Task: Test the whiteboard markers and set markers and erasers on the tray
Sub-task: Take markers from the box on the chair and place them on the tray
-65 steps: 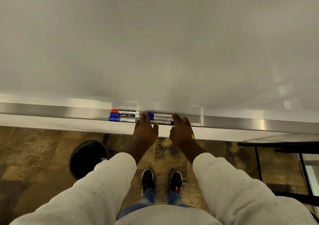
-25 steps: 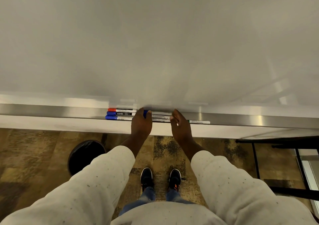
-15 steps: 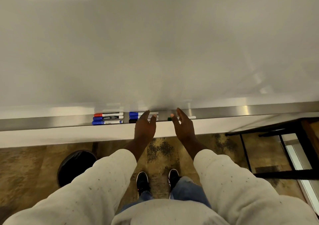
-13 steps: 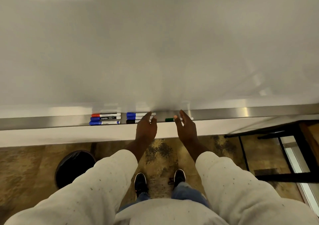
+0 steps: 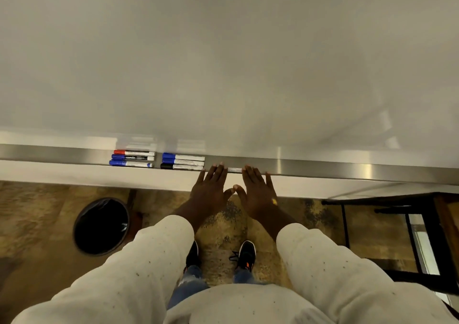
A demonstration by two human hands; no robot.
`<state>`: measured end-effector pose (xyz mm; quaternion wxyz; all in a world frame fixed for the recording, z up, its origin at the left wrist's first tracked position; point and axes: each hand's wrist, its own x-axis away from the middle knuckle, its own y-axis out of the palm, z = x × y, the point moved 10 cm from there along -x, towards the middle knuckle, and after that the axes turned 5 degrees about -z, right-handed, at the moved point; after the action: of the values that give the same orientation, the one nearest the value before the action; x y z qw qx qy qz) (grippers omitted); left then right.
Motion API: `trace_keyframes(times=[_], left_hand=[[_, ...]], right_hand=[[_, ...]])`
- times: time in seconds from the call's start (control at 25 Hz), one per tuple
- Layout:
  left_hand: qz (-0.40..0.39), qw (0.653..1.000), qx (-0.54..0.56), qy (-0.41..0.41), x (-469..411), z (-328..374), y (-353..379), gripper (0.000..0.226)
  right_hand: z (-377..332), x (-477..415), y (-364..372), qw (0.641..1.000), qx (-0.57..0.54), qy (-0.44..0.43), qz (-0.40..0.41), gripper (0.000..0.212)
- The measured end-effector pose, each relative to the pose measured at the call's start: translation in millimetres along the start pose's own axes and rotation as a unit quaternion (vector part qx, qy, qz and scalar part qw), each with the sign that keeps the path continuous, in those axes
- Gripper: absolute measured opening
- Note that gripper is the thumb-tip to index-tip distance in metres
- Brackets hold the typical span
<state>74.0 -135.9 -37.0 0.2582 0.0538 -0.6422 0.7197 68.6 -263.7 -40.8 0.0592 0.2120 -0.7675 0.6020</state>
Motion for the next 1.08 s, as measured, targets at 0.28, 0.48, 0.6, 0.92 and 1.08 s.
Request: trace_keyframes(times=[0.28, 0.48, 0.6, 0.92, 1.08], left_hand=[[-0.016, 0.999, -0.019, -0.036, 8, -22, 0, 0.079], [-0.033, 0.999, -0.013, -0.021, 8, -30, -1, 0.071], [-0.030, 1.000, 0.001, -0.009, 8, -30, -1, 0.073], [0.029, 0.997, 0.004, 0.065, 17, -11, -26, 0.087], [0.058, 0.989, -0.025, 0.131, 16, 11, -44, 0.090]], right_hand=[[-22, -6, 2, 0.999, 0.031, -0.022, -0.027, 0.073], [-27, -9, 3, 0.999, 0.027, -0.007, -0.027, 0.075], [-25, -6, 2, 0.999, 0.023, 0.001, -0.026, 0.074], [-11, 21, -17, 0.998, 0.000, 0.065, 0.015, 0.077], [2, 44, -27, 0.991, -0.022, 0.117, 0.055, 0.082]])
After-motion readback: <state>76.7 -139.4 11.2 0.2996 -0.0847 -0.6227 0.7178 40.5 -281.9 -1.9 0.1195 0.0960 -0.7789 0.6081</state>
